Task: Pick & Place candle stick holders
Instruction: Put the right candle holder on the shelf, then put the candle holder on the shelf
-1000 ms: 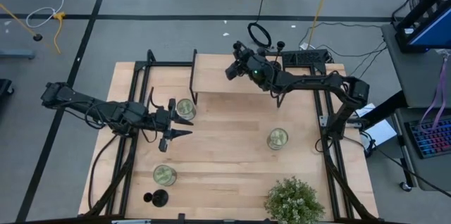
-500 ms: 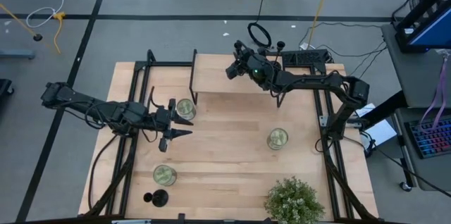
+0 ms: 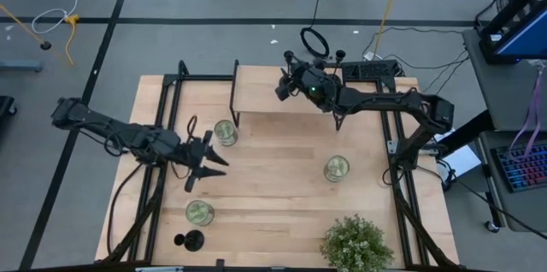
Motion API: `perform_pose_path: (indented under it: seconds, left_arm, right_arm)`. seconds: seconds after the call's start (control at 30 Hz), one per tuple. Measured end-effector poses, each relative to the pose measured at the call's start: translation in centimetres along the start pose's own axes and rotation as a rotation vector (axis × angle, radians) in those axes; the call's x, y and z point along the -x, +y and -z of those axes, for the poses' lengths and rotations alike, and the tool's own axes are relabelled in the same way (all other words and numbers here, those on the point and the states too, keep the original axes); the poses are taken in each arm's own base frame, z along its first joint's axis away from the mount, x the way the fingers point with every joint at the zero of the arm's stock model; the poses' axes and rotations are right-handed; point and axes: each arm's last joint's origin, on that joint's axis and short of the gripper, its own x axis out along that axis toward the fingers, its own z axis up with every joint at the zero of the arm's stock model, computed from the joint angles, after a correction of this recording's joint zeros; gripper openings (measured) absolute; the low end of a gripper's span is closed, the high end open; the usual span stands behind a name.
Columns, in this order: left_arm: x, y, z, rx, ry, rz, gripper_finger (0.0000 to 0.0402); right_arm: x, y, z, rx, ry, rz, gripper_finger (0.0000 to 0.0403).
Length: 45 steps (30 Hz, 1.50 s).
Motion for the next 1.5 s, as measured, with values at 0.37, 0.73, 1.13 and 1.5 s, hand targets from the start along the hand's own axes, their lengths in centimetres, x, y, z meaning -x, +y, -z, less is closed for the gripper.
perform_pose_path:
  seconds: [0.37, 0.73, 1.13, 1.5]
  left_arm:
    - [1.6, -2.2, 3.4, -0.173, 0.333, 0.172, 0.0136]
    - [0.9, -7.3, 6.8, -0.107, 0.63, 0.463, 0.0136]
    - [-0.7, -13.3, 9.2, -0.242, 0.541, 0.589, 0.0136]
    - [-2.4, -15.3, 11.8, -0.348, 0.516, 0.58, 0.0084]
  right_arm:
    - [3.3, 0.0, -1.1, 0.01, 0.083, -0.043, 0.0159]
    - [8.5, 1.8, -1.9, 0.09, 0.141, -0.171, 0.0157]
    - [14.1, 3.7, -3.6, 0.083, 0.063, -0.343, 0.0155]
    - [16.7, 5.3, -3.5, 0.1, 0.045, -0.442, 0.0155]
